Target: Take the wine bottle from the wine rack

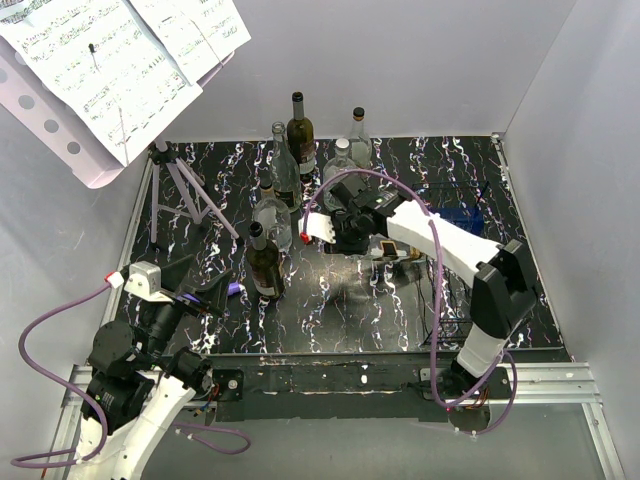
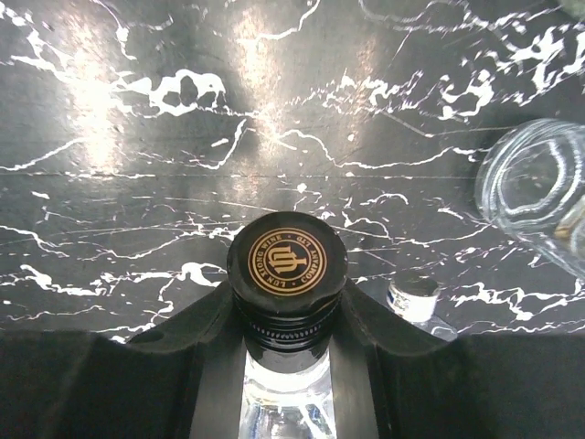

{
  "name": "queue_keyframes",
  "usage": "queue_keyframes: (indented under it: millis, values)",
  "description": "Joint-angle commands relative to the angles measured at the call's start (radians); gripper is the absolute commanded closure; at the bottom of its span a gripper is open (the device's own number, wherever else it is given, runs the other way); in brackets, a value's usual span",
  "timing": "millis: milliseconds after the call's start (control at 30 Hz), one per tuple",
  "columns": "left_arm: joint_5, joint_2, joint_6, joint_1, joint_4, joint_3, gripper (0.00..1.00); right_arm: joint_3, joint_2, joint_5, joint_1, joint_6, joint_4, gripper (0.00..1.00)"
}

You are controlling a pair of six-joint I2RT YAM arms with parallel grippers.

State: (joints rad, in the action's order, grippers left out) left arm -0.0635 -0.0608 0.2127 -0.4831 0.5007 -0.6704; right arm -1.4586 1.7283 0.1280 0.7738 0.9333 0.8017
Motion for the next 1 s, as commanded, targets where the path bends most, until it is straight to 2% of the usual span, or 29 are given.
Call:
queue_keyframes:
  millis: [0,400,600,800,967]
  values:
    - [-0.002,-0.002,-0.006,-0.005,-0.001,-0.015,0.02,-0.040,-0.113,0.056,0.013,-0.040,-0.048,0.99]
    - [-0.004,-0.001,-0.004,-0.005,0.001,-0.015,0.02,-0.049,-0.263,0.121,0.012,-0.236,-0.176,0.99]
    - [-0.004,-0.001,-0.004,-0.005,0.001,-0.014,0.02,-0.147,-0.295,0.147,-0.034,-0.390,-0.190,0.99]
    - [-0.002,-0.002,-0.004,-0.005,0.002,-0.015,0.02,-0.114,-0.401,0.067,-0.076,-0.525,-0.406,0.99]
    - [-0.001,-0.005,-0.004,-0.005,0.001,-0.015,0.02,-0.155,-0.429,-0.117,-0.117,-0.557,-0.504,0.99]
